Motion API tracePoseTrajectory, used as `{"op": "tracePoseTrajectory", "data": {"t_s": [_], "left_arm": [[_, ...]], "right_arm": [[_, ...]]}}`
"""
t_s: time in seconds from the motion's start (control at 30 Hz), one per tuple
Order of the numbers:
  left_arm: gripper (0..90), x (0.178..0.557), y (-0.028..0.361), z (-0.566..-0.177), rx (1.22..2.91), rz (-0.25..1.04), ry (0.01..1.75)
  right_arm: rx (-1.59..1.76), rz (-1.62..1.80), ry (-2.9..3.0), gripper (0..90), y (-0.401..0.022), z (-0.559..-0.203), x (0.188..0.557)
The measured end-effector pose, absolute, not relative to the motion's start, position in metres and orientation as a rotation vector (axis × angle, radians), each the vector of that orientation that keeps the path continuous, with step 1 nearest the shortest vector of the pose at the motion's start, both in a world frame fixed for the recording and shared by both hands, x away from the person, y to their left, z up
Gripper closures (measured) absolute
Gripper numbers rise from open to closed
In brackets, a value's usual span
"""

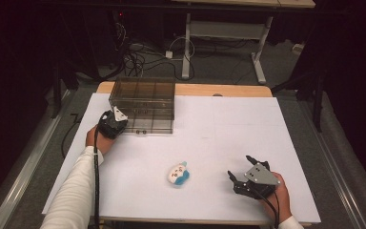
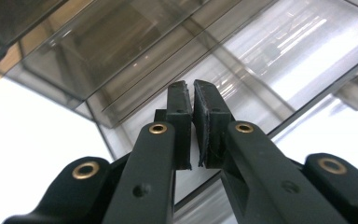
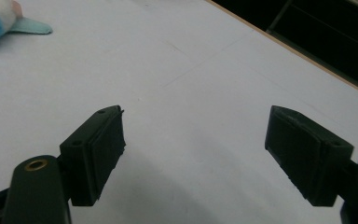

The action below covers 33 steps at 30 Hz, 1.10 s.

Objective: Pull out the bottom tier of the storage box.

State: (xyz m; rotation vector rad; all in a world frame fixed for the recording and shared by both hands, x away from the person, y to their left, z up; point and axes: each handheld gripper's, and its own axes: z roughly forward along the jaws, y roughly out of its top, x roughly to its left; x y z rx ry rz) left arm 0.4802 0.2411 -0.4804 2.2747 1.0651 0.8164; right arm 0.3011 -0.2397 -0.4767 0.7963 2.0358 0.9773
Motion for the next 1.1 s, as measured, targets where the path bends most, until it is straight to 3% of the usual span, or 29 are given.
{"op": "tracePoseTrajectory", "data": {"t_s": [1.1], "left_arm": [[81.3,0.469,0.246,-0.476,2.257,0.857,1.026]], "right_arm": [[0.799,0.978,2.043,20.6,-0.242,-0.477,0.301]]}}
